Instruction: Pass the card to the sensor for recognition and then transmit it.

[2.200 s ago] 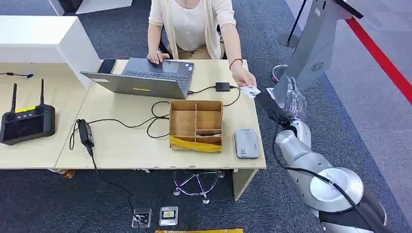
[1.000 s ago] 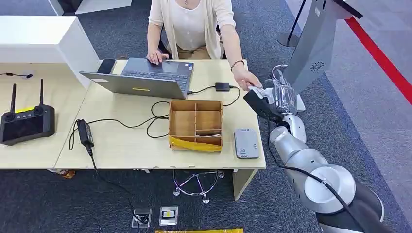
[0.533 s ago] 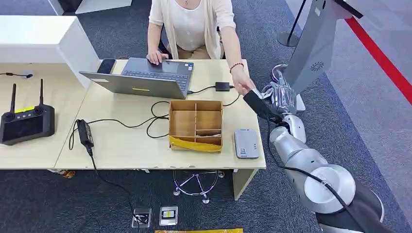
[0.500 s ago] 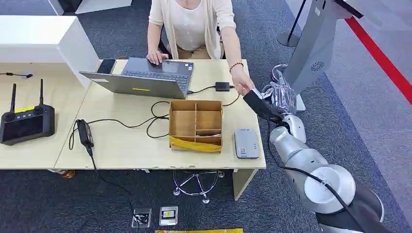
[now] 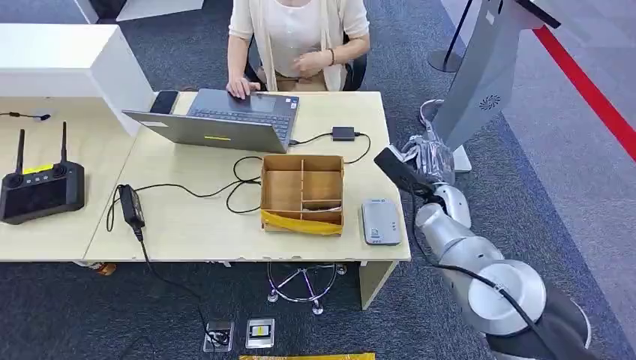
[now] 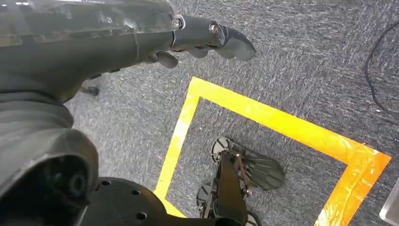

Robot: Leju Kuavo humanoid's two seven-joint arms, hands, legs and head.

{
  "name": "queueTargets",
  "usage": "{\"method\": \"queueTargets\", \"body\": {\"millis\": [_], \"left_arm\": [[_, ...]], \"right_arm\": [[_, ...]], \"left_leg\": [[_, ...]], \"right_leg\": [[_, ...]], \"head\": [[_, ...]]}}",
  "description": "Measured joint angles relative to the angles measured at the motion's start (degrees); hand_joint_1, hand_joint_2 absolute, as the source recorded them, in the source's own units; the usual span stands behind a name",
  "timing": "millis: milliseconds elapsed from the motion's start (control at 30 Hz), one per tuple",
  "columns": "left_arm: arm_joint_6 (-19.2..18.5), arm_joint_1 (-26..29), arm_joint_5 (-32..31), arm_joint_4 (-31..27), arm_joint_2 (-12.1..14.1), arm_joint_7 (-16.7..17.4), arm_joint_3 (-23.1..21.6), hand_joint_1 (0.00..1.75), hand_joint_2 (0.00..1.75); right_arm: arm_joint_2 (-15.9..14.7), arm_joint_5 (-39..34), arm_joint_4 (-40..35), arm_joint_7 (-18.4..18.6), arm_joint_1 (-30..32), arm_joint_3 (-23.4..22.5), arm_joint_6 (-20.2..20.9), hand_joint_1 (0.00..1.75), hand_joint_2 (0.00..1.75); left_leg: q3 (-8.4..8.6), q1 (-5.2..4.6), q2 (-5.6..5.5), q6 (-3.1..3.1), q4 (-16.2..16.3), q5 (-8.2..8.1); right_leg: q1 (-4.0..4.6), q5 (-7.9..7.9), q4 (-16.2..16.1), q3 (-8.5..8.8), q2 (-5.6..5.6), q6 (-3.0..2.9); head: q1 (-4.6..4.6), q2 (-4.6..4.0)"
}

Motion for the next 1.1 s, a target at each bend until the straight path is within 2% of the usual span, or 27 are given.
{"method": "queueTargets", "body": {"millis": [200,433,633,1100], "left_arm": [[0.1,0.5,0.7,0.0,0.1,0.0,0.0,0.00,0.00],[0.5,0.9,1.8,0.0,0.3,-1.1,0.0,0.00,0.00],[0.6,1.0,2.3,0.0,0.6,-1.6,0.0,0.00,0.00],[0.7,1.5,2.6,0.0,1.2,-1.8,0.0,0.00,0.00]], "right_arm": [[0.0,0.0,0.0,-0.5,3.7,0.0,0.4,1.75,1.75],[0.0,0.0,0.0,-0.8,5.0,0.0,2.6,1.75,1.75],[-0.1,0.0,0.0,-1.5,6.6,0.0,3.1,1.75,1.75],[-0.6,0.0,0.0,-0.5,8.2,0.0,3.5,1.75,1.75]], "left_leg": [[-0.10,0.00,0.01,0.00,0.0,0.00],[-0.10,0.00,0.01,0.00,0.0,0.00],[-0.13,0.00,0.01,0.00,0.0,0.00],[-0.12,0.00,0.03,0.00,0.0,0.00]], "right_leg": [[0.00,0.00,0.0,-0.09,0.01,0.00],[0.00,0.00,0.0,-0.10,0.01,0.00],[0.00,0.00,0.0,-0.12,0.01,0.00],[0.00,0.00,0.0,-0.14,0.03,0.00]], "head": [[0.00,0.00],[0.00,0.00],[-0.02,0.00],[0.00,0.00]]}}
